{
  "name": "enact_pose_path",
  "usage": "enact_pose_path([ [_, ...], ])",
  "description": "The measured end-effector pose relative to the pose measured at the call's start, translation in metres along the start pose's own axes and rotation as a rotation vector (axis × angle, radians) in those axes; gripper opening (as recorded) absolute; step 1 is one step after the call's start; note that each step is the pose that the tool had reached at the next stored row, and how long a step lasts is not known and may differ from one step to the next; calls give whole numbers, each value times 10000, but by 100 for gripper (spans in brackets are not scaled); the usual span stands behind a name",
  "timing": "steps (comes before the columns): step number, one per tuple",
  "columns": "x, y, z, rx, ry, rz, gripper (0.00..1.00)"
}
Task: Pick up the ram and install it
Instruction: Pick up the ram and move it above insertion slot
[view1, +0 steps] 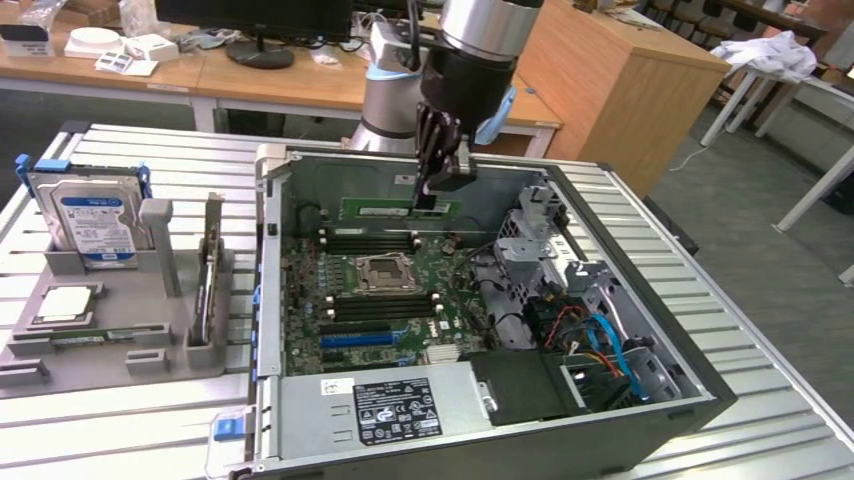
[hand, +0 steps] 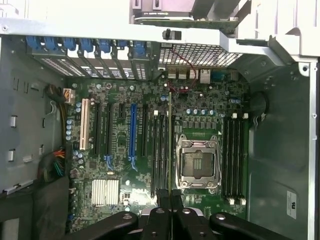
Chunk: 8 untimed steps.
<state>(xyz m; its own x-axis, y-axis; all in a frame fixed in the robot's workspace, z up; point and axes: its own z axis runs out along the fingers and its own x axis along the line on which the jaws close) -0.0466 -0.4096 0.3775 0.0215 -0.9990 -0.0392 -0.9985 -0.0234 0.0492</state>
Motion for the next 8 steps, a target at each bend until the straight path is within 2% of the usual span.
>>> enact_pose_path([
  [8,1,-1,32,-1,1,1,12],
])
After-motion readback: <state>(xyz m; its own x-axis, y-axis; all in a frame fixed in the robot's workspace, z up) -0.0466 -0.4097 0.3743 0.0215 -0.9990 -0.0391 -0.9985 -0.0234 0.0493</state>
